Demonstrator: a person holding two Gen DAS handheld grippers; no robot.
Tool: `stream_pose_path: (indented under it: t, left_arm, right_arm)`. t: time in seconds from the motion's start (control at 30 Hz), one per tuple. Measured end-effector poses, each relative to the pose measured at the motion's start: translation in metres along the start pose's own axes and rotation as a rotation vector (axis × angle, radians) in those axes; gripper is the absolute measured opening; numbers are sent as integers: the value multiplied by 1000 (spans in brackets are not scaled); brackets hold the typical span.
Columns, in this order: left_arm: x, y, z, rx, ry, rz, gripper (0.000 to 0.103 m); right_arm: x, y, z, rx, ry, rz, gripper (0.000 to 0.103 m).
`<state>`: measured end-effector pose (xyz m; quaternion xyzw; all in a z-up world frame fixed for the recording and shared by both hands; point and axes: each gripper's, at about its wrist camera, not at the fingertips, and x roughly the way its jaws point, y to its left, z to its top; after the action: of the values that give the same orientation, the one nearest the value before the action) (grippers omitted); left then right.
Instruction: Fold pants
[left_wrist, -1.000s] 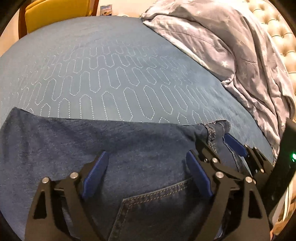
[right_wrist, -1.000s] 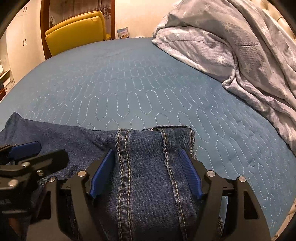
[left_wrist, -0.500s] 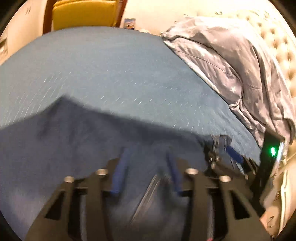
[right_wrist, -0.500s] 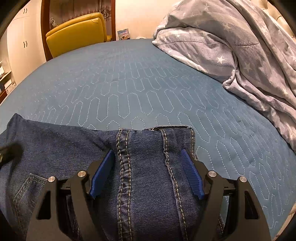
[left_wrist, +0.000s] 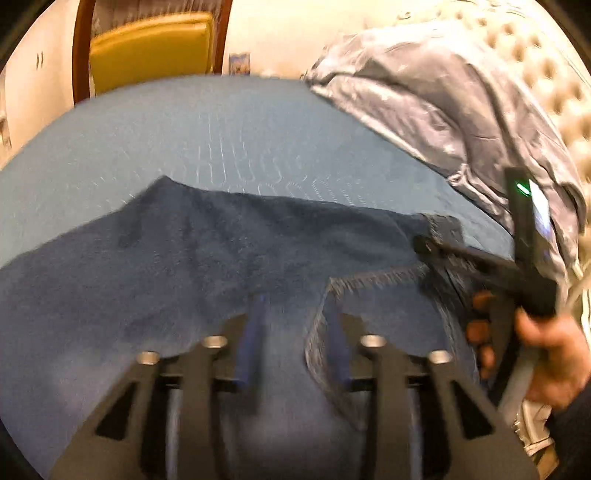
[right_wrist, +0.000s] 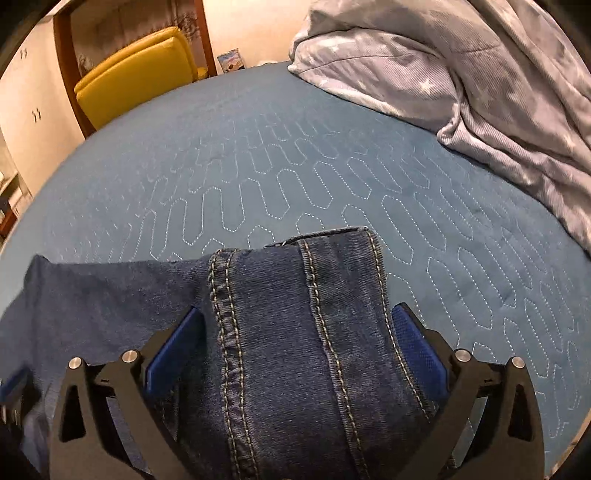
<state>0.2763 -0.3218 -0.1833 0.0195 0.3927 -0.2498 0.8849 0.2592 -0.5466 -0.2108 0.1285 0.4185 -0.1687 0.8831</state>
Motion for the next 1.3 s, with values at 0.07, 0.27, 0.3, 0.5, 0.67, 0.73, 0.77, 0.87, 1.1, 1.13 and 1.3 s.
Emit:
stream_pose_path:
  t: [0.07,0.27,0.3,0.5,0.67,0.73,0.77,0.87,1.1,1.13,1.3]
  left_arm:
    - [-20,0,-13,6,-15,11,57]
    - [-55,26,-45,7,27,94,87]
    - [-61,31,-48,5,7,89,93]
    - [-87,68,-67,9,-70,123,99]
    - [-91,117,-79,-70,-17,242,81]
    - [-88,143,-86,-112,37,269,61]
    - [-90,157,-89,-145,39,256,59]
    - [-103,183,-96,-161,13,242,47]
    - [-124,237,-109,-199,-7,296,47]
    - [-127,245,-110,-201,-9,301,47]
    - [-141,297,-115,-266,-20,346,48]
  right_arm:
    - [-11,1,3,16,0,-34,98]
    - [-88,65,-26,-111,-184,-127,98]
    - [-93,77,-35,-122,-180,-154,98]
    - [-123,148,-97,-259,-179,-38,98]
    - [-114,184,-110,-337,-97,91,98]
    - [-105,175,-111,-319,-91,22,98]
    - [-102,169,-112,-296,-85,-9,98]
    - [-89,141,-114,-213,-25,-60,98]
    - [-73,116,-118,-191,19,-38,98]
    - [-72,117,-118,-193,19,-40,98]
    - [-72,119,-123,-200,11,-48,99]
